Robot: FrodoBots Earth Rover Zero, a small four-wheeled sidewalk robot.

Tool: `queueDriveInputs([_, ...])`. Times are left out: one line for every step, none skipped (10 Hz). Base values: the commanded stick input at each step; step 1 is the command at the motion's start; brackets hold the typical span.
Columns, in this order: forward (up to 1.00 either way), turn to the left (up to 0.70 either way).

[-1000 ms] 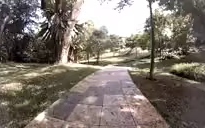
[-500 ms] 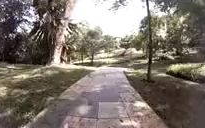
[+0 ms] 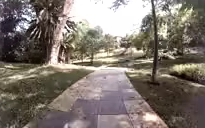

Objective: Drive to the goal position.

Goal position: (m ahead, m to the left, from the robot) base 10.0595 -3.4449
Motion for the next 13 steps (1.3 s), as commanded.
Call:
queueDriveInputs([0.7,0.0])
queueDriveInputs([0.7,0.0])
queueDriveInputs([0.7,0.0])
queueDriveInputs([0.7,0.0])
queueDriveInputs([0.7,0.0])
queueDriveInputs([0.7,0.0])
queueDriveInputs([0.7,0.0])
queueDriveInputs([0.7,0.0])
queueDriveInputs([0.7,-0.11])
queueDriveInputs([0.7,-0.25])
queueDriveInputs([0.7,-0.27])
queueDriveInputs([0.7,-0.27])
queueDriveInputs([0.7,-0.27])
